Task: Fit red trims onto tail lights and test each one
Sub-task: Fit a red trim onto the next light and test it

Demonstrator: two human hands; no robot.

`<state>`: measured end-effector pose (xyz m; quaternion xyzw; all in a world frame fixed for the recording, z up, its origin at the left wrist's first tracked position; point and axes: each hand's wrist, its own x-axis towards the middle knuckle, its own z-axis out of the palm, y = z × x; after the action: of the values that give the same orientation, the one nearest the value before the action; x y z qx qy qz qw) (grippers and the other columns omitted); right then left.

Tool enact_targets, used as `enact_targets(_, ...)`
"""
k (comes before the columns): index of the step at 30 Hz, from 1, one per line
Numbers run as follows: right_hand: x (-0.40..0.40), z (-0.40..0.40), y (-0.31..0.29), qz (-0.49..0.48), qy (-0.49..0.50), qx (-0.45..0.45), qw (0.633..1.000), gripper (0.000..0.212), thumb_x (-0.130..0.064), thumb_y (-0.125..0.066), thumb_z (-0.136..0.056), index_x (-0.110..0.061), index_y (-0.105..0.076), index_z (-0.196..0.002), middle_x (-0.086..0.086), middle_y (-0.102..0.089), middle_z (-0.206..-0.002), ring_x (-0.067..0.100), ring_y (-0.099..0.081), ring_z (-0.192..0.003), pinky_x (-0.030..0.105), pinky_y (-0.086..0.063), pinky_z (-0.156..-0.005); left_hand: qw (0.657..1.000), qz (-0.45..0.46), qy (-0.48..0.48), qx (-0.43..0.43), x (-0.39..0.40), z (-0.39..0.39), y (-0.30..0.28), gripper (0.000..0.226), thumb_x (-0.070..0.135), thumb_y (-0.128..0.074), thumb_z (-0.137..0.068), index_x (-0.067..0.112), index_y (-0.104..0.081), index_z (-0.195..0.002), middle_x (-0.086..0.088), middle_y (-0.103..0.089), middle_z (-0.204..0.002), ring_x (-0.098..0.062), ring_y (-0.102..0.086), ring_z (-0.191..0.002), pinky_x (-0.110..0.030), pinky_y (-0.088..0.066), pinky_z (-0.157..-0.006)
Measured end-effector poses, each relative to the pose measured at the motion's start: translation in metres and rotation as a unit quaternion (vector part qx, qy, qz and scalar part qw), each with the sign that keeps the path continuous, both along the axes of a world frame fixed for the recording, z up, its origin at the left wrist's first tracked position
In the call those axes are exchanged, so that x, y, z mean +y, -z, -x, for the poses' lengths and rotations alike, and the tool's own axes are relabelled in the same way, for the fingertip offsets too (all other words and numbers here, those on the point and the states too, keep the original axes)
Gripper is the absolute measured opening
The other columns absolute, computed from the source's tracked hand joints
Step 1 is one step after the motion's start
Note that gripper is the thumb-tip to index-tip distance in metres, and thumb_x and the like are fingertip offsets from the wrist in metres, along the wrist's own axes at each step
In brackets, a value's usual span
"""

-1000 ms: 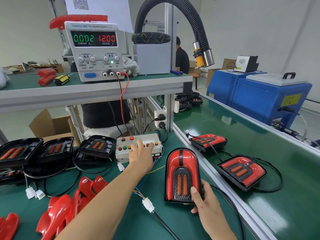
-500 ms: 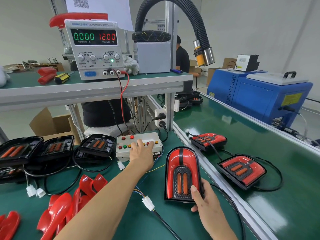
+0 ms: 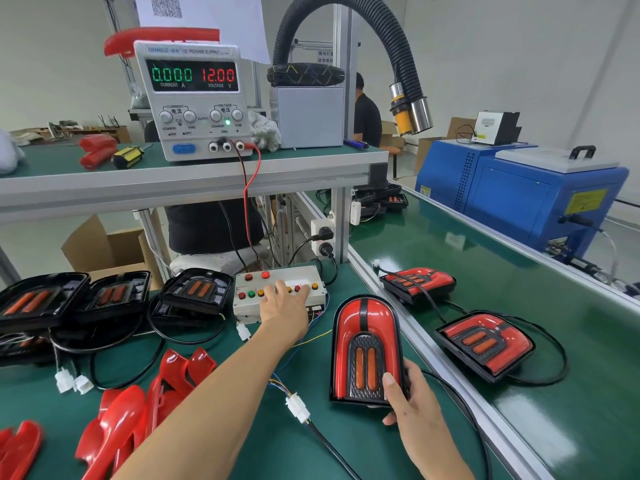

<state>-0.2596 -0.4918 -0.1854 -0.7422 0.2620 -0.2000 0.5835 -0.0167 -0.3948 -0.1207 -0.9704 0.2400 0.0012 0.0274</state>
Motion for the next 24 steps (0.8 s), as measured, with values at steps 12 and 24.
enact_targets(12,0.0,-0.001,0.003,-0.008,0.005,-0.014,1.0,0.025,-0.042,-0.054,-0.102,-0.051,-0.048,-0.124,-0.016,-0.071,-0.103,0.006,-0.062,-0.057,0.018,-0.053,-0.061,1.0,0.001,0.004,-0.015,0.0,0.0,0.005,0.072,0.017,-0.055,-0.092,0.034,-0.021,-0.152,-0.017,-0.037,-0.135,-0.034,-0.035,-0.121,-0.038,-0.041,-0.094)
enact_targets(24,0.002,0.001,-0.002,-0.03,-0.01,-0.009,0.999,0.031,-0.037,-0.055,-0.102,-0.039,-0.05,-0.133,-0.012,-0.076,-0.101,0.009,-0.074,-0.074,0.021,-0.055,-0.06,1.0,0.0,0.017,0.018,0.007,0.002,-0.006,0.08,0.015,-0.053,-0.093,0.037,-0.011,-0.158,-0.018,-0.036,-0.141,-0.036,-0.037,-0.126,-0.042,-0.04,-0.1)
